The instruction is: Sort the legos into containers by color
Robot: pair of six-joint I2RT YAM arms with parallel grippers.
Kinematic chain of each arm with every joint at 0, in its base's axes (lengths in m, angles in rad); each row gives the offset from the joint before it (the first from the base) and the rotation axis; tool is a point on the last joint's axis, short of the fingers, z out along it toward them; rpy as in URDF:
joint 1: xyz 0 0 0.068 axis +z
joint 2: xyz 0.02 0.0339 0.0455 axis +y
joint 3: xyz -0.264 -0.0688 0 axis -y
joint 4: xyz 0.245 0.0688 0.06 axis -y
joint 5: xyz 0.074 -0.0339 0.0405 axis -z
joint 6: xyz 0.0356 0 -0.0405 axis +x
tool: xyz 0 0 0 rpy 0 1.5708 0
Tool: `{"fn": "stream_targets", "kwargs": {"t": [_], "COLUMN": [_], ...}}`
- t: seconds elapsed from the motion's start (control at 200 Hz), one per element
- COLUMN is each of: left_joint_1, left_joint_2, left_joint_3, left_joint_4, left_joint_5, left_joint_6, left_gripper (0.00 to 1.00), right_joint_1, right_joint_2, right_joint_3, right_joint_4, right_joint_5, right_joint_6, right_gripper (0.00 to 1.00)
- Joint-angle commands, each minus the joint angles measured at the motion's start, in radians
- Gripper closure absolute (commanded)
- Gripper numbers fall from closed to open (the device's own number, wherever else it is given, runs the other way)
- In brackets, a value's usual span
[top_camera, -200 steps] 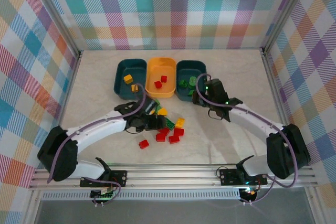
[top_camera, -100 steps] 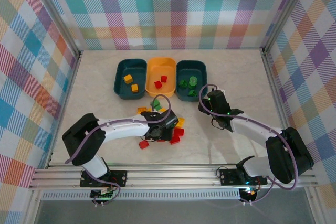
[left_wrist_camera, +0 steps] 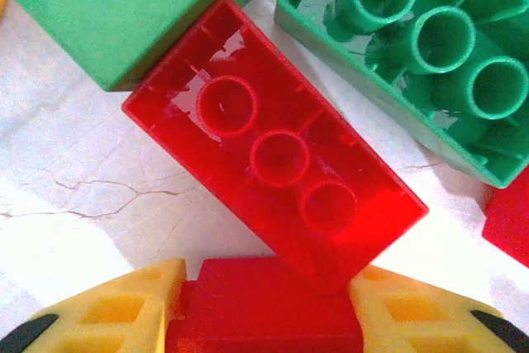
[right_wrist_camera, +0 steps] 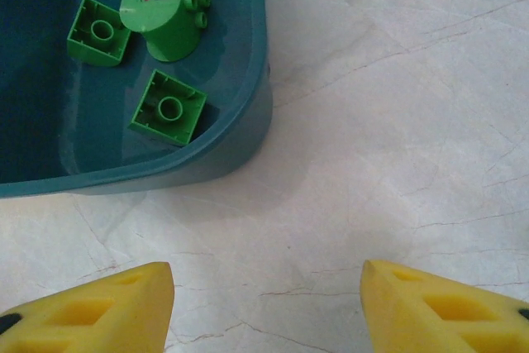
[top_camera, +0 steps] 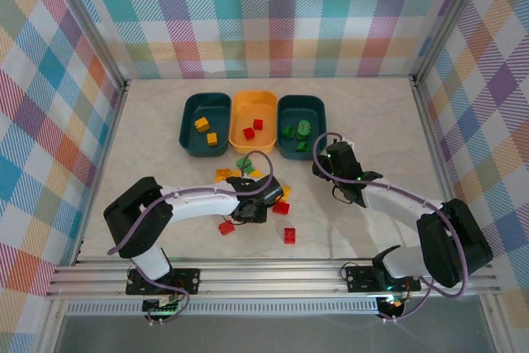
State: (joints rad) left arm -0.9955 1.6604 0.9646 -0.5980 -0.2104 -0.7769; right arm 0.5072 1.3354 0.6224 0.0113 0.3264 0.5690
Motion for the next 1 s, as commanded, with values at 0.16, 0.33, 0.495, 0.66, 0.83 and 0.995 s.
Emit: {"fn": "stream_targets", "kwargs": {"t": [0.16, 0.33, 0.495, 0.66, 0.83, 0.995], "left_joint_1": [0.037, 0.256, 0.444, 0.493, 0.511, 0.520], "left_joint_2": [-0.142, -0.131, 0.082, 0.369, 0.618, 0.710], "left_joint_3": [0.160, 0.288, 0.517, 0.856, 1.160, 1.262], "left_joint_4": [-0.114, -0.080, -0.067, -0.152, -0.293, -0.325], "left_joint_5": [-0.054, 0.030, 0.152, 0.197, 0.175, 0.198], "left_joint_6": [0.137, 0.245, 0.278, 0.315, 0.320, 0.312], "left_gripper": [0.75, 0.75, 0.74, 0.72, 0.66, 0.59], "right_joint_1": [-0.001, -0.001, -0.001, -0.001, -0.001, -0.001], "right_joint_2": [0.034, 0.023, 0.008, 0.008, 0.014, 0.007], "right_joint_3": [0.018, 0.013, 0.000, -0.001, 0.006, 0.008], "right_joint_4": [0.037, 0.038, 0.044, 0.047, 0.047, 0.050], "right_joint_5": [-0.012, 0.011, 0.040, 0.036, 0.025, 0.011], "right_joint_6": [0.024, 0.032, 0.041, 0.048, 0.044, 0.038], "right_gripper": [0.39, 0.40, 0.39, 0.39, 0.39, 0.38]}}
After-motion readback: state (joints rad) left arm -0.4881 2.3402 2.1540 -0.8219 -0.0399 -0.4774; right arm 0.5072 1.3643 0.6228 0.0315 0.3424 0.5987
